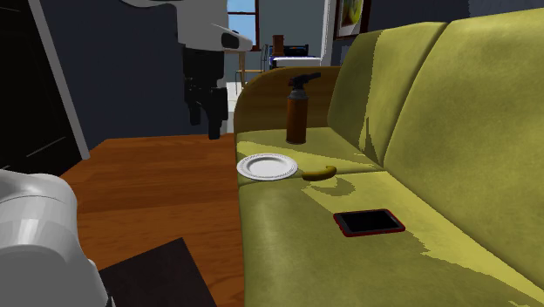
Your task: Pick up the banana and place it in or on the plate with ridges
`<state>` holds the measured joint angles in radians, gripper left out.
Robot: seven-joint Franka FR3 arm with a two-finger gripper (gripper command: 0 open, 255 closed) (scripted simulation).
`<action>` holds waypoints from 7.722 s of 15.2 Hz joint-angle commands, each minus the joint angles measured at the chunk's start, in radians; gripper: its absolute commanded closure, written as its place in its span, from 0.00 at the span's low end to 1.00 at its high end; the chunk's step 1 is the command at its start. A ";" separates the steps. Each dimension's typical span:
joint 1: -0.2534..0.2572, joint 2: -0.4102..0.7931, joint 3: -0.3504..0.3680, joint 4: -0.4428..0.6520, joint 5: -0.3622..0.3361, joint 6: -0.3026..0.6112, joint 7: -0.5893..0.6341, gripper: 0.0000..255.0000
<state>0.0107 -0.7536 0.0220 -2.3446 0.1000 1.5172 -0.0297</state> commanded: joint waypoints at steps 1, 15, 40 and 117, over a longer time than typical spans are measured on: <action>0.000 0.000 0.000 0.000 0.000 0.000 0.000 0.00; -0.011 0.501 -0.036 0.204 -0.003 0.313 -0.087 0.00; -0.026 1.174 -0.045 0.735 0.036 0.472 -0.163 0.00; 0.123 0.823 0.053 0.318 0.032 0.568 0.073 0.00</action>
<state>0.1340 0.0765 0.0752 -2.0371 0.1326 2.1023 0.0425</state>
